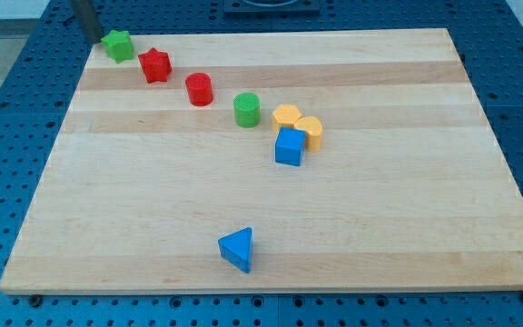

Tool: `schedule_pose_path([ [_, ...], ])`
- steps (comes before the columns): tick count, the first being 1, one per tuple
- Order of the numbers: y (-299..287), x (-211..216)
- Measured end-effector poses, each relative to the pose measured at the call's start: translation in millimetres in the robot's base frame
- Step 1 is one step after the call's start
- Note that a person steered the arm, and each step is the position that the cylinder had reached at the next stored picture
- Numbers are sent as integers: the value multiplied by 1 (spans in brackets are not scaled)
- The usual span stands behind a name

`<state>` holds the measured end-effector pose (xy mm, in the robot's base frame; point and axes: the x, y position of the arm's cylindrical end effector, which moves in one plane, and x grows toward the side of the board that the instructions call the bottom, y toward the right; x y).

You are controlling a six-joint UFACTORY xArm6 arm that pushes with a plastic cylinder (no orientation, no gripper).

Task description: Push the red star and green star to the red circle

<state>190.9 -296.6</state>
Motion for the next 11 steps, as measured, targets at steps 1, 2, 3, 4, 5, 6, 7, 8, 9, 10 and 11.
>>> schedule_pose_path([
  [1,33,1],
  [2,90,14],
  [3,140,42],
  [4,139,47],
  [5,138,10],
  [6,133,0],
  [7,74,10],
  [8,23,32],
  [9,41,57],
  [10,93,81],
  [11,150,94],
])
